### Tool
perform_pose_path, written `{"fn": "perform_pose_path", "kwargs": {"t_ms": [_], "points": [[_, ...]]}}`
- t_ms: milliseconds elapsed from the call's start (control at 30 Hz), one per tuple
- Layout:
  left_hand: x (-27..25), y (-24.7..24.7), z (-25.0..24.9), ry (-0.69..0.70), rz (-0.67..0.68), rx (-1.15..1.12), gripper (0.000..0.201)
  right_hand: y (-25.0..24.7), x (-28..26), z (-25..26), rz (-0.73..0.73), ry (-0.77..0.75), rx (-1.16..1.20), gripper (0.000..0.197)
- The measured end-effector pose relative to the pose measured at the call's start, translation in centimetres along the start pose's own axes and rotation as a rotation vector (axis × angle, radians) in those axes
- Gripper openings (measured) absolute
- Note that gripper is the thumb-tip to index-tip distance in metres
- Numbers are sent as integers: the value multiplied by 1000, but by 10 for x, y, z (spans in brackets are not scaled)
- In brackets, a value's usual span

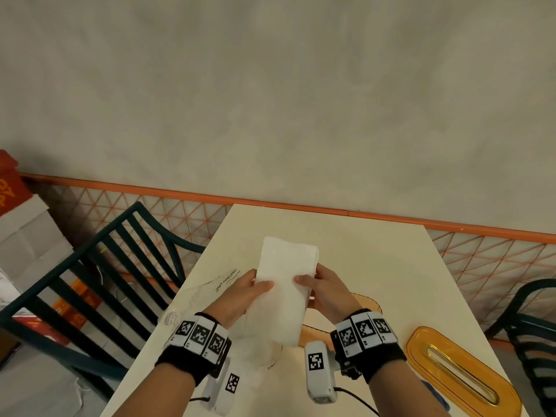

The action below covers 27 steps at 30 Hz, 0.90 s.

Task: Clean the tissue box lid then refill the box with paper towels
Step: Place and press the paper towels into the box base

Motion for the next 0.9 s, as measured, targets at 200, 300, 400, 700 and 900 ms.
{"fn": "perform_pose_path", "kwargs": {"t_ms": [200,300,400,700,900], "points": [[-8,36,26,-125,127,-660,30,-5,2,14,-49,-109,220,42],[1,42,18,-62,124,-705,40,-17,-5,13,-90,-135,207,48],[10,33,4,2,111,-602,44,-47,-14,21,-215,-122,140,44],[42,60,-15,24,64,-116,44,-99,-22,39,-379,-31,-499,24],[76,90,-15,84,-4,568,50,-150,-15,6,-501,184,-820,18]]}}
Point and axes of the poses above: each hand's wrist, its own x-axis towards the middle knuckle, its own y-axis out of the palm, z = x × y, the point moved 8 cm from there along x, towards the middle knuckle, and after that the axes turned 3 degrees about z, right-handed, at the moved point
